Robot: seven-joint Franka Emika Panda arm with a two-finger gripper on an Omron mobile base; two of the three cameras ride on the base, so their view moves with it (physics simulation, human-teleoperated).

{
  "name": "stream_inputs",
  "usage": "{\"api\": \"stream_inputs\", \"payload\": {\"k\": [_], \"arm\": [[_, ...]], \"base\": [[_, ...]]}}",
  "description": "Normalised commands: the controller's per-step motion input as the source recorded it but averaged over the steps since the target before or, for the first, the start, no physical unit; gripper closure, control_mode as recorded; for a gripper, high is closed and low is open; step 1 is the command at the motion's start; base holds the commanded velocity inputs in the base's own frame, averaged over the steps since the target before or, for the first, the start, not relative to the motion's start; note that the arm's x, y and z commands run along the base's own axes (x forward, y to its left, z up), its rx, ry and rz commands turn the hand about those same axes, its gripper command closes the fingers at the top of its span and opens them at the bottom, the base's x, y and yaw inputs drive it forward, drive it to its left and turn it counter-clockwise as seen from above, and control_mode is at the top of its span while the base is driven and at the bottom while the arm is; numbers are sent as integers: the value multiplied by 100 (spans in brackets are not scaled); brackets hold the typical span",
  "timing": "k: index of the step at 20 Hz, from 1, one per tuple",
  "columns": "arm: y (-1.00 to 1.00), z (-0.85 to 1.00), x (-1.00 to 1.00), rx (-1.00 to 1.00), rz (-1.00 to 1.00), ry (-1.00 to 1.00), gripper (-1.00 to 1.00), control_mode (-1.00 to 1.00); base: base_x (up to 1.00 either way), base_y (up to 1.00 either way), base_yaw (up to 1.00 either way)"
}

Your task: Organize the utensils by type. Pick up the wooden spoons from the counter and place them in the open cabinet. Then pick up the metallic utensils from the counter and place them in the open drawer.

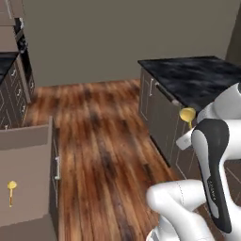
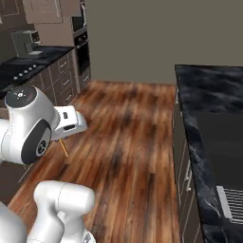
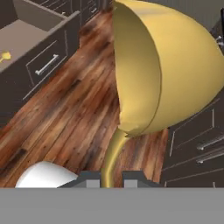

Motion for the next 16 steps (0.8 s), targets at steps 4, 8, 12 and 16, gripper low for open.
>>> {"api": "stream_inputs", "payload": {"k": [4, 8, 12, 16], "arm": [[0, 0, 0, 0, 0, 0, 100, 100], [0, 0, 0, 0, 0, 0, 100, 100], [0, 0, 0, 0, 0, 0, 100, 100], [0, 0, 0, 0, 0, 0, 100, 100]], "base": [[-1, 8, 74], [0, 25, 55], [0, 27, 38], [0, 33, 29]]}}
